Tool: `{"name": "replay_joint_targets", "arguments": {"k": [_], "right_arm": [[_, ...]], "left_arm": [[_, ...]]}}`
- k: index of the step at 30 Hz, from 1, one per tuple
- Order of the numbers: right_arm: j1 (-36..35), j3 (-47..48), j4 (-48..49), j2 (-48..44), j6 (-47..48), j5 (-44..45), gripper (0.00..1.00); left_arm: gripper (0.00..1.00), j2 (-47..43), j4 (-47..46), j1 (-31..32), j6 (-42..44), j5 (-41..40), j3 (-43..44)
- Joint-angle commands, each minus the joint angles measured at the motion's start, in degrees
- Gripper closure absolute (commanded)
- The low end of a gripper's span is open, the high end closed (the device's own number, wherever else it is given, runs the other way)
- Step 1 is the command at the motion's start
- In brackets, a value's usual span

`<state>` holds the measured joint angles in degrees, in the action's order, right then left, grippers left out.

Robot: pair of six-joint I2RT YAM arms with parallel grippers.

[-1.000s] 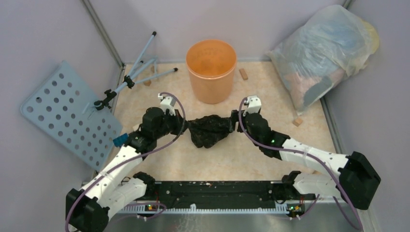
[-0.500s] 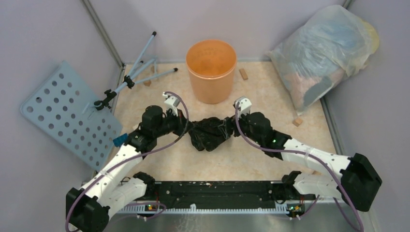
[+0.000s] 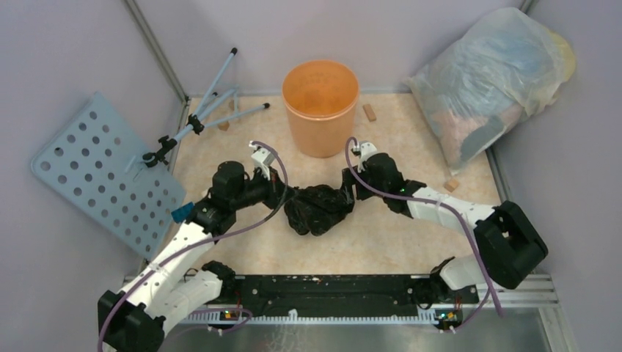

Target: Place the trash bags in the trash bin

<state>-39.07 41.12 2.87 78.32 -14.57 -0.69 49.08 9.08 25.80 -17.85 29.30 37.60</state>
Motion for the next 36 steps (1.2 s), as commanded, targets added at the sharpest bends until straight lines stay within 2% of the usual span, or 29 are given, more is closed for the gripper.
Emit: {"name": "replay_joint_targets", "arguments": {"k": [1, 11, 14, 17, 19, 28, 31, 33, 36], "right_arm": [[4.0, 3.9, -1.8, 3.3, -1.9, -8.4, 0.35], [9.0, 2.0, 2.1, 7.6, -7.1, -16.1, 0.47], [9.2, 2.7, 1.9, 9.5, -7.4, -16.0, 0.47], [9.2, 3.3, 0.8, 10.7, -7.0, -13.3, 0.4], [9.3, 3.0, 0.9, 10.9, -6.8, -12.0, 0.4], [9.5, 1.2, 7.2, 11.4, -7.9, -20.3, 0.82], [9.5, 1.4, 7.1, 11.2, -7.8, -21.0, 1.0], [9.5, 1.5, 6.1, 10.0, -7.3, -18.9, 1.0], [9.5, 0.6, 4.0, 6.0, -7.3, -10.6, 1.0]], "left_arm": [[1.0, 1.6, 0.9, -0.2, 1.9, -1.3, 0.5], [1.0, 3.7, 4.1, -0.1, 1.8, -5.5, -0.1], [1.0, 3.9, 4.3, -0.1, 1.8, -5.7, 0.1], [1.0, 3.8, 4.5, -0.1, 1.9, -5.8, 0.2], [1.0, 3.8, 4.6, -0.1, 1.9, -5.9, 0.2], [1.0, 4.3, 5.4, -0.1, 1.6, -7.6, 0.4], [1.0, 4.1, 5.8, -0.1, 1.4, -8.6, 0.3], [1.0, 3.7, 6.4, -0.1, 0.9, -10.1, 0.5], [1.0, 2.1, 7.6, -0.1, -0.2, -14.6, 1.0]]}}
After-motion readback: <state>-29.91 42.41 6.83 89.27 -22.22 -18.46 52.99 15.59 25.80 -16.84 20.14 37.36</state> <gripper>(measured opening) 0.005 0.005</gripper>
